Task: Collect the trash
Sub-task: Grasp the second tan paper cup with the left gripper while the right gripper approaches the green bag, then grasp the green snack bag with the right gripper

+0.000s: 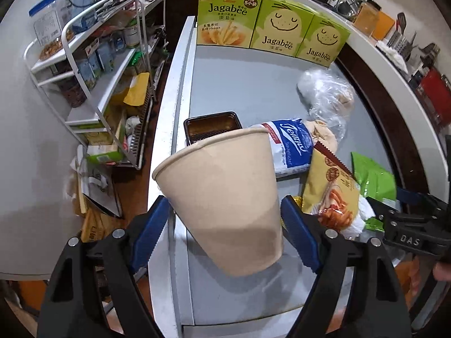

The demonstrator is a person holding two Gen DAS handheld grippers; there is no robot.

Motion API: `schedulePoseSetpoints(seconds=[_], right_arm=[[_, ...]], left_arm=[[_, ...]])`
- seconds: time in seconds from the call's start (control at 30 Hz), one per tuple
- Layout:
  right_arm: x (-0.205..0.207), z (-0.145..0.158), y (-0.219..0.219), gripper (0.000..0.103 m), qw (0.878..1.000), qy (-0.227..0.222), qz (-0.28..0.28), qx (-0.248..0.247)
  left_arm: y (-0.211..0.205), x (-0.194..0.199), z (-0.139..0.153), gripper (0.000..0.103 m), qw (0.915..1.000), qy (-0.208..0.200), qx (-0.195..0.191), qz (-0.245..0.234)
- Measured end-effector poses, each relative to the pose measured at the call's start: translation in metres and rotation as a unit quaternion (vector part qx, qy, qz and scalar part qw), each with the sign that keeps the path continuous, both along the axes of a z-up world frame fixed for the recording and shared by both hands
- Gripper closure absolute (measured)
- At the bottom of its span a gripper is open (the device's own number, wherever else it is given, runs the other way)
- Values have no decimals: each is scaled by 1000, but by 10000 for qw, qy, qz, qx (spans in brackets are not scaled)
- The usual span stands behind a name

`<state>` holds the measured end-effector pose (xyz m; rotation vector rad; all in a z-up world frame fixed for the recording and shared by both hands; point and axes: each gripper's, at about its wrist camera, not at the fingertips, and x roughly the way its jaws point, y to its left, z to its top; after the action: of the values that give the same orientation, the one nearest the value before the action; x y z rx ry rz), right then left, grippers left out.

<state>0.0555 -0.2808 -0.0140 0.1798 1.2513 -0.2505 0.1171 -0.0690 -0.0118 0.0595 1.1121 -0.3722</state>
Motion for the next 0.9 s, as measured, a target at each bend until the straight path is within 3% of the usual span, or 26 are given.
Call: schedulePoseSetpoints(seconds=[0.13,0.37,0.5,0.73,0.77,0.83,0.9], right_arm=[[1,-8,-2,8,9990,52,-404,197],[2,-13,1,9,9988,-14,-439,210],[6,-22,-2,5,9967,227,-679,372],[6,-23,2,4,9978,187,-553,310],[4,-23,1,6,9979,129,-540,345],[2,-20,2,21,9981,38,-543,280],[2,-17,4,24,9988,1,-424,234]], left_arm=[[-10,0,-4,20,9992,-181,363,-62],[-7,8,-10,20,9993,-136,349,14],[-8,10,-13,20,9992,-85,387,18],[-12,8,-18,20,9980,-164,597,-120],[-12,8,-18,20,9980,-172,594,-128],[-11,9,-17,20,9980,-188,580,-157],[-12,10,-17,20,9980,-202,564,-208]])
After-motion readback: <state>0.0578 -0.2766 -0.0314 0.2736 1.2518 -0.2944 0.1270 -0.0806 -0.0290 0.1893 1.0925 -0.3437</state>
